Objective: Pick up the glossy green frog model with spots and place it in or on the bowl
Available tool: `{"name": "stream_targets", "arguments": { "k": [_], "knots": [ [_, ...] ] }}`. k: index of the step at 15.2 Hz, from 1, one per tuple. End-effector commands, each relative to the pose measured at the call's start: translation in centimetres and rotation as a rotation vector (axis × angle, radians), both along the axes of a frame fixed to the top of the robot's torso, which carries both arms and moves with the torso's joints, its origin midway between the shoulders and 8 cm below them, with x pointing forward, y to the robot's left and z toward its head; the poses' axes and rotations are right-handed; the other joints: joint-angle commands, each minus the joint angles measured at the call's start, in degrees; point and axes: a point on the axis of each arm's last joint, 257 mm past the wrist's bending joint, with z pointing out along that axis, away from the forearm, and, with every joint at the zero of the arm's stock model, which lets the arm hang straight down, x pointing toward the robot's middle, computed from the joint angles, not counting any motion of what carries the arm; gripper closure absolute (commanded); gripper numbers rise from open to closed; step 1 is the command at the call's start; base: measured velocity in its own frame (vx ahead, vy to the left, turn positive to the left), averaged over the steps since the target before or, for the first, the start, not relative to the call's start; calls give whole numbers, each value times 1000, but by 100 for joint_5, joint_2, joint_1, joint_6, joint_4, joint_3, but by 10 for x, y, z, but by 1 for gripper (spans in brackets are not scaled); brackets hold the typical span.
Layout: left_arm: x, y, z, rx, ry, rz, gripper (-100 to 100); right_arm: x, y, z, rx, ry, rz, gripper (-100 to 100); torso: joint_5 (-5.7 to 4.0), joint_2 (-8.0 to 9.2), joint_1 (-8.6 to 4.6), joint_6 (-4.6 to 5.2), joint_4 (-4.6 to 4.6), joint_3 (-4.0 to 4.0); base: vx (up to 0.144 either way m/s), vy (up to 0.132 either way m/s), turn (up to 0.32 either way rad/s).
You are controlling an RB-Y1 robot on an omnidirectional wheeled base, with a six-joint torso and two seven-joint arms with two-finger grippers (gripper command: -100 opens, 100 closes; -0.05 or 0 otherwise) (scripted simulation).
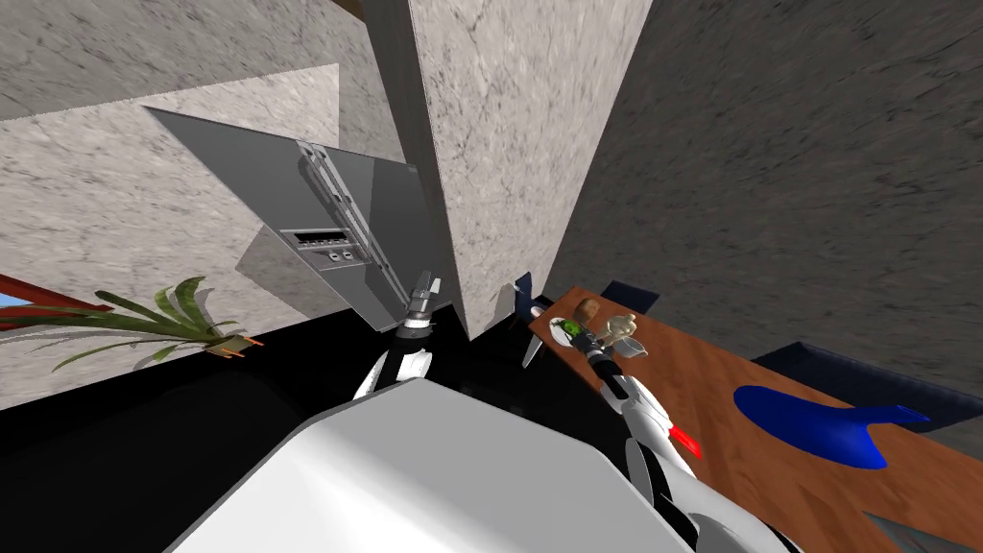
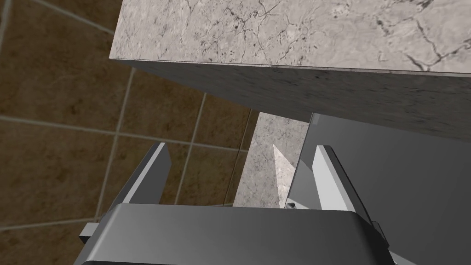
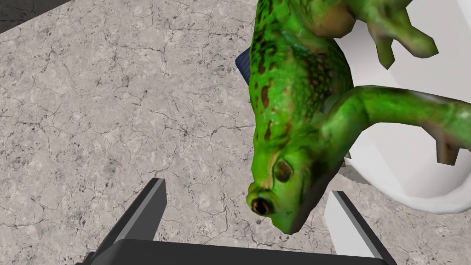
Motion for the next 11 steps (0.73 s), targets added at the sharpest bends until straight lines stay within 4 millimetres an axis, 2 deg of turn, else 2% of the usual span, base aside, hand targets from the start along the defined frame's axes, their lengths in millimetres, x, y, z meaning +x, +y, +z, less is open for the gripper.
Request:
{"name": "stream_targets", "arguments": {
  "k": [1,5,6,11],
  "knots": [
    [0,0,0,0,0,0,0,4,-7,7,6,6,-9,-100,0,0,0,0,0,0,-43,3,38],
    [0,0,0,0,0,0,0,13,-22,20,14,16,-26,-100,4,3,0,0,5,4,-48,8,50],
    [0,0,0,0,0,0,0,10,-17,15,10,14,-19,-100,5,3,2,-1,6,5,-25,5,18],
    [0,0,0,0,0,0,0,11,-18,16,13,15,-22,-100,3,-12,-1,1,2,-4,-2,0,0]
  ]
}}
